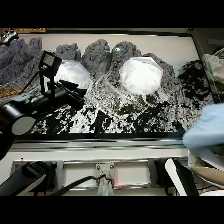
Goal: Fold the clothes and pants, and hang the long-sleeved shirts on hangers.
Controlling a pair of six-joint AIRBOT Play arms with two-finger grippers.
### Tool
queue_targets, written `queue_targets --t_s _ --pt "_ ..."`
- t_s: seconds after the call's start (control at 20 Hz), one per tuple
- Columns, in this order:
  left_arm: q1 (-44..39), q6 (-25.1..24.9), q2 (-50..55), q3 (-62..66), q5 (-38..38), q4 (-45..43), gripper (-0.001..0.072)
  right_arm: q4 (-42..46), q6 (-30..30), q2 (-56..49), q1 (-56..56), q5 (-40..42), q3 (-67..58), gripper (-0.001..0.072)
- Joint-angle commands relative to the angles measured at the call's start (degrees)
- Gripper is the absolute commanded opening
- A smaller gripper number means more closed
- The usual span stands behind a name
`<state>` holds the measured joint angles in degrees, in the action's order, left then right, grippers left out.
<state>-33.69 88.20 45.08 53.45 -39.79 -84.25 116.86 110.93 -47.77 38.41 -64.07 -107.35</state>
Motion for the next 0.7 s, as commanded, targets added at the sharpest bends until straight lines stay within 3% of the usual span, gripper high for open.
queue_targets --t_s 0.0,0.25,0.65 --pt "-0.11 1.01 -0.17 -1.75 -0.17 0.46 0.033 0.37 7.89 0.09 8.37 4.46 -0.02 0.0021" --pt "-0.11 1.01 -0.17 -1.77 -0.15 0.42 0.033 -1.14 17.7 -2.12 18.1 5.6 -0.02 0.0021" --pt "-0.11 0.98 -0.15 -1.81 -2.03 0.26 0.033 -9.01 23.34 -6.25 29.92 14.56 -0.02 0.0021"
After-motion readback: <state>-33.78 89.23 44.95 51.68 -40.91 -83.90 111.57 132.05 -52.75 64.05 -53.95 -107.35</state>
